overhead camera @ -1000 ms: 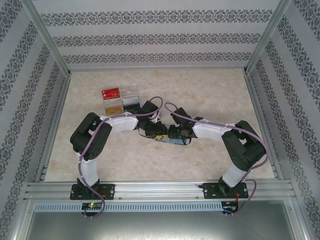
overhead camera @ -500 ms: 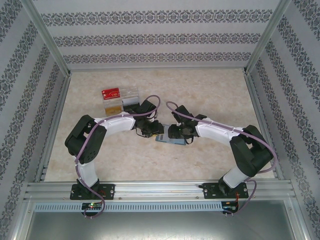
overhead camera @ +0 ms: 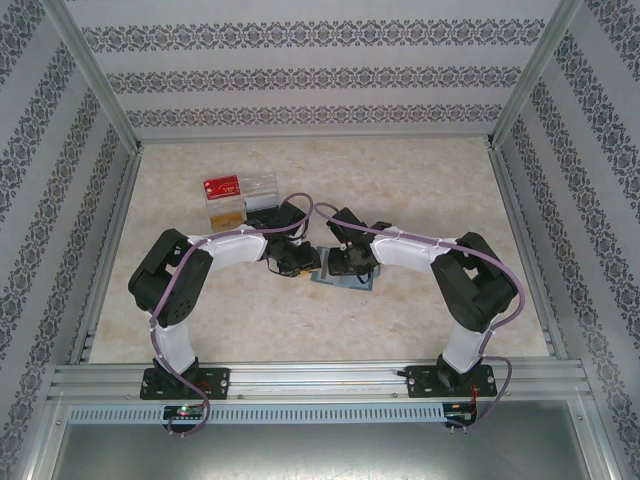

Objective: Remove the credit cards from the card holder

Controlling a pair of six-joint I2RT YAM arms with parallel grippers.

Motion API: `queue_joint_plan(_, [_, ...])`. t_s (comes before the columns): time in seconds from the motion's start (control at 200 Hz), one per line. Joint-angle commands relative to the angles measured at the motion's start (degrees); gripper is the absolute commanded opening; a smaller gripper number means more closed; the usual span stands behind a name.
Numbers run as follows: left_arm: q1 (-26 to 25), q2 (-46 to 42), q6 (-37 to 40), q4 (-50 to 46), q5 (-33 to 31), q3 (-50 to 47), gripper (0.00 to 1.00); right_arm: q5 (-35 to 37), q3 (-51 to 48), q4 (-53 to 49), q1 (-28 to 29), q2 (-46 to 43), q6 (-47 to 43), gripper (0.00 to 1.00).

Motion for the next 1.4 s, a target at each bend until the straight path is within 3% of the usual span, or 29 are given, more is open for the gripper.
queue_joint_plan(0.0, [0.3,0.0,-0.9,1.4,2.1,-0.1,0.27,2.1,0.4,-2.2,0.5,1.9,-0.4,0.36])
queue_joint_plan(0.445, [0.0,2.8,0.6,1.1,6.5,2.4,0.27,3.9,-1.3,-1.9,0.1,2.9,-0.5,0.23])
queue_joint_plan(0.949, [-0.7,5.3,2.1,-2.5,4.4,3.9,0.29,2.4,-2.7,-0.3,-0.6,2.4,-0.2,0.24])
queue_joint_plan(1.394, [-1.2,7.0,5.7,-1.6,8.2,5.0,0.25,-3.9,-5.8,3.5,-3.2,0.9,1.3,0.24])
